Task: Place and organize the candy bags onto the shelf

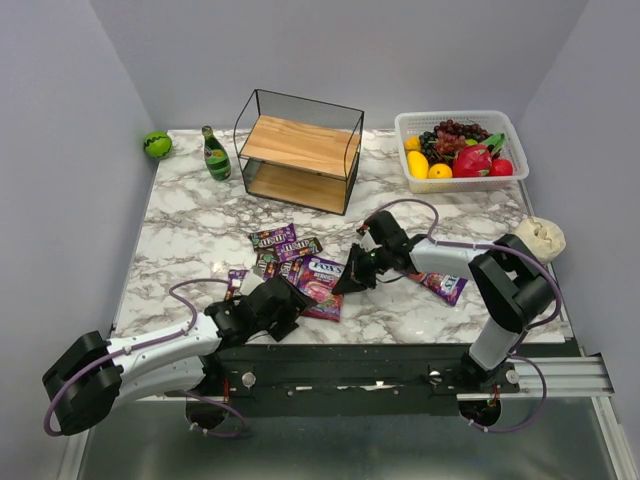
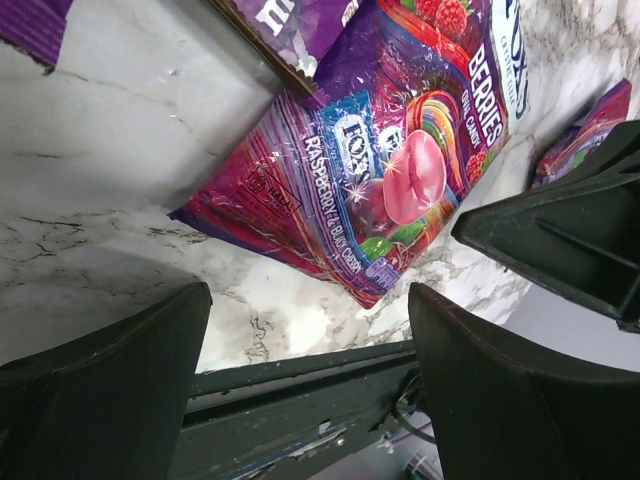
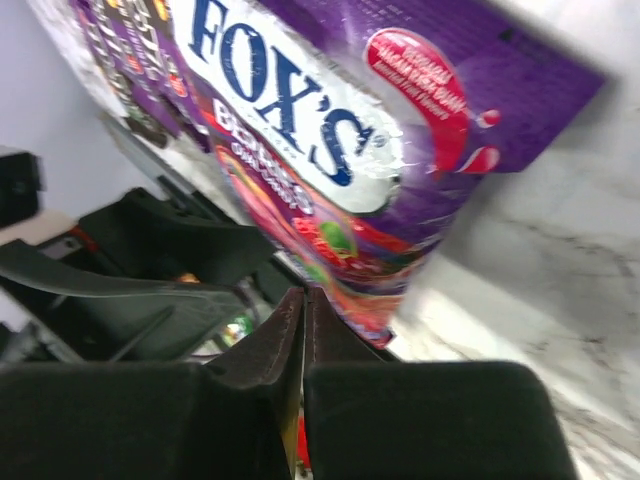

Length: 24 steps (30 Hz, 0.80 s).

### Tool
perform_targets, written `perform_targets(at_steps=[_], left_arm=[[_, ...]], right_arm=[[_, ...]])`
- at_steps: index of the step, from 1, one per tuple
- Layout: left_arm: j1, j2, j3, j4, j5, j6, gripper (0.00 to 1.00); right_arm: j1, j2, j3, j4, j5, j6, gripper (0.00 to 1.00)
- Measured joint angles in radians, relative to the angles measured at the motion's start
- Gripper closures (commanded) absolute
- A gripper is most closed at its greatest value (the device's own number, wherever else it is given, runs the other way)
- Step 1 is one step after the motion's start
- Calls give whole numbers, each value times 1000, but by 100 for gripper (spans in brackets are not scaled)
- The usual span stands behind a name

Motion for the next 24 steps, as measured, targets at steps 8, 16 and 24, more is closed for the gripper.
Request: perform_targets(at_steps=[8, 16, 24], left_arm=[[-26, 8, -22, 60, -58, -84, 10], [-37, 13, -34, 87, -82, -129, 10], [-39, -60, -80, 87, -101, -155, 10]], right_arm=[[0, -17, -14, 70, -63, 182, 98], [6, -56, 5, -64, 34, 23, 40], [18, -68, -32, -102, 135, -129, 46]])
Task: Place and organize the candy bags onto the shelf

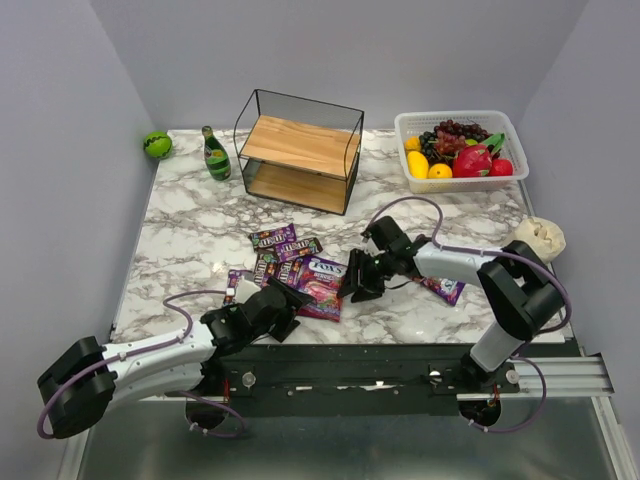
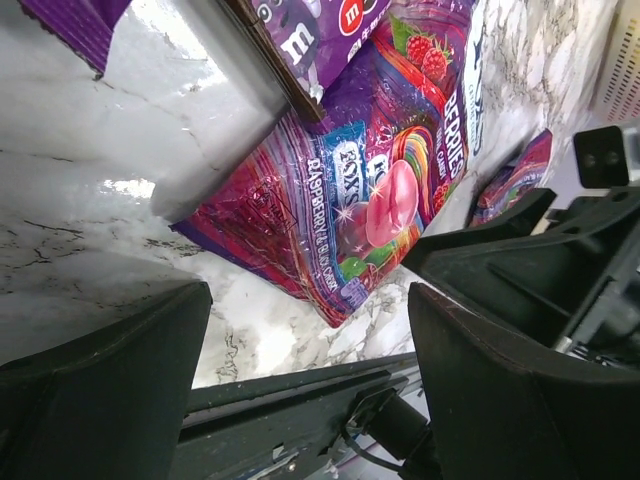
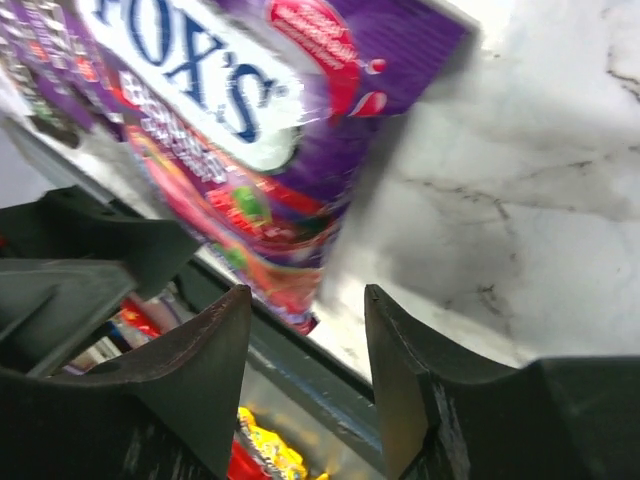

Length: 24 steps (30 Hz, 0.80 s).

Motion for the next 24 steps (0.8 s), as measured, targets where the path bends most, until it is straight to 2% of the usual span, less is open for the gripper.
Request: perform_targets(at_steps=[5, 8, 9, 12, 24], left_arm=[[0, -14, -8, 0, -5, -3, 10], [0, -14, -11, 5, -5, -3, 10], [0, -14, -12, 7, -5, -4, 10], [0, -14, -15, 16, -6, -4, 11], [0, -4, -24, 42, -23, 1, 19]], right_arm=[[19, 57, -5, 45, -11, -11, 58], [27, 67, -24, 100, -27, -1, 73], [28, 73, -30, 118, -37, 9, 82], [28, 82, -47, 171, -69, 50, 99], [32, 45, -70, 228, -169, 290, 99]])
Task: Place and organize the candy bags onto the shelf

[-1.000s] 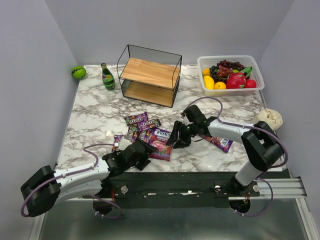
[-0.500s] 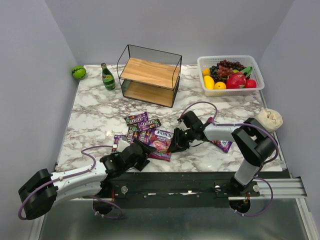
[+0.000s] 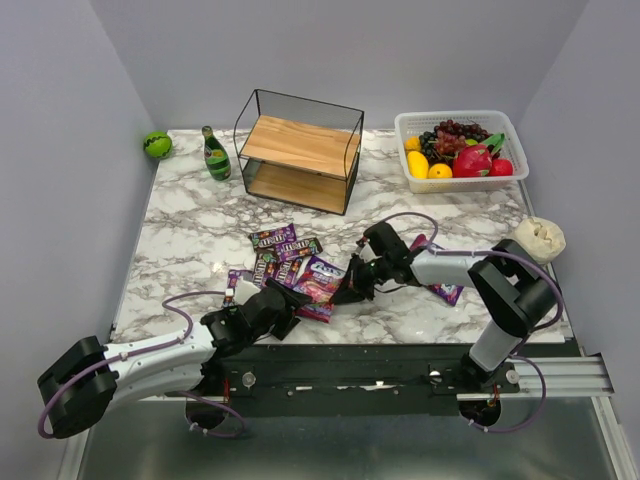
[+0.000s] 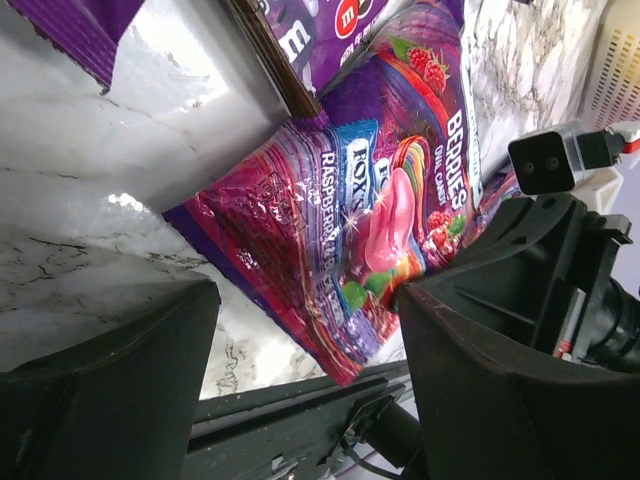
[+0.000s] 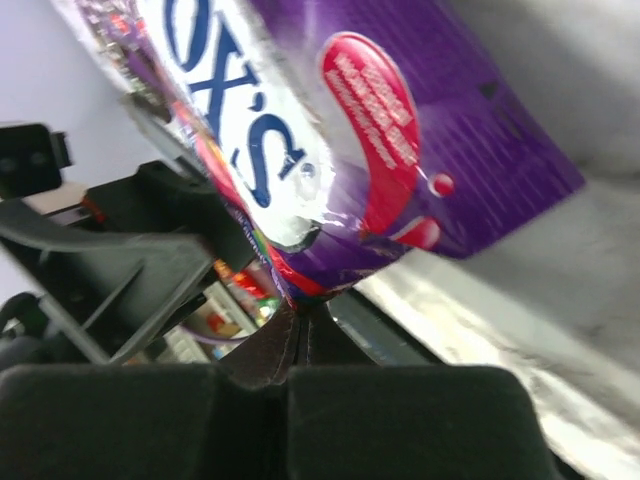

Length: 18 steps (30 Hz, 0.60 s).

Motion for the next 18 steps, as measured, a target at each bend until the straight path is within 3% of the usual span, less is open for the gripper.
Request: perform_targets(at_steps=[14, 15, 18], left_arm=[[0, 51, -10, 80, -72, 43, 38], [0, 55, -10, 85, -75, 46, 41], [0, 65, -10, 100, -82, 54, 63]], right_arm=[[27, 16, 1, 47, -124, 76, 99], [29, 18, 1, 47, -132, 72, 99], [29, 18, 0, 47, -146, 57, 93]])
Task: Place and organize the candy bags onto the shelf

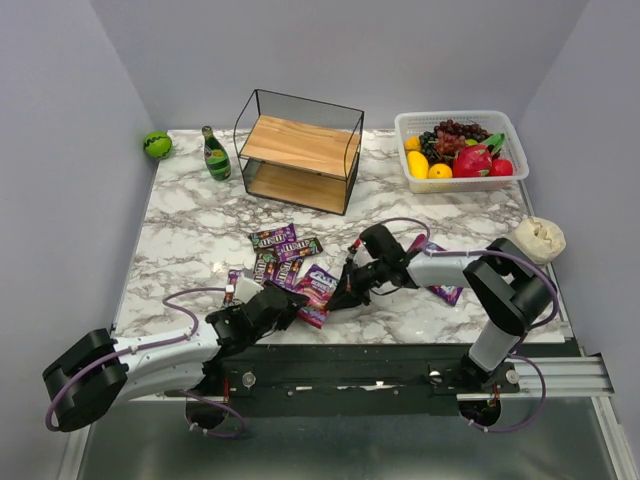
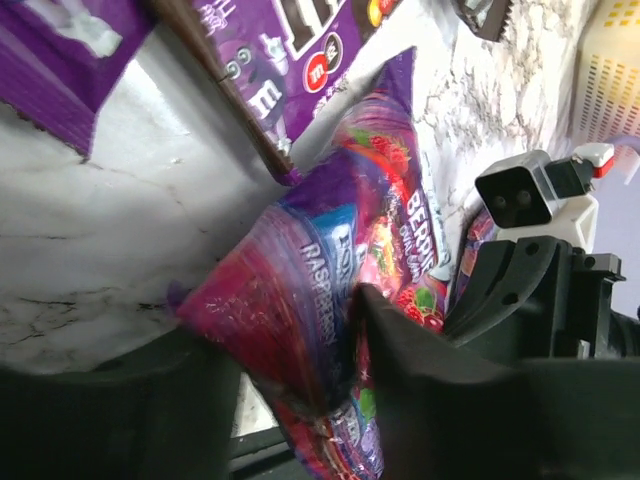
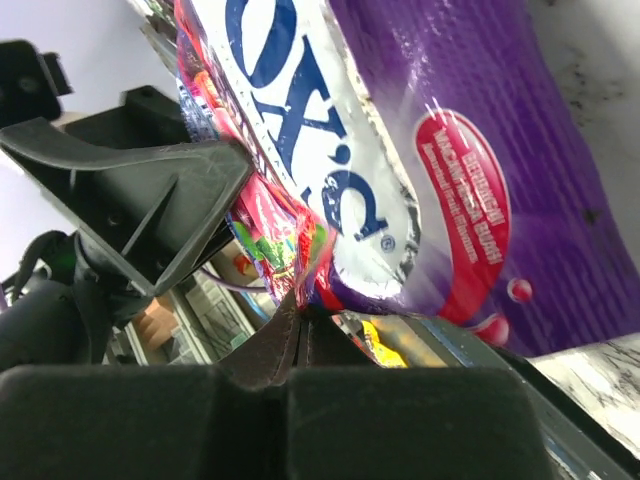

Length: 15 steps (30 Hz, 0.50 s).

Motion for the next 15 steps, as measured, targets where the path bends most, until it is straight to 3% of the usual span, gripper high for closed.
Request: perform_targets(at_steps=[1, 4, 7, 15], left_arm=[[0, 2, 1, 9, -1, 3, 78], [0, 0, 19, 8, -7, 18, 94], [0, -13, 74, -76, -16, 43, 100], [15, -151, 301, -376, -68, 135, 100]], right_arm=[[0, 0, -2, 0, 0, -8, 78], [1, -5, -8, -29, 0, -45, 50], [6, -45, -10, -94, 9, -96, 42], [-24, -276, -10, -252, 80, -221, 37]])
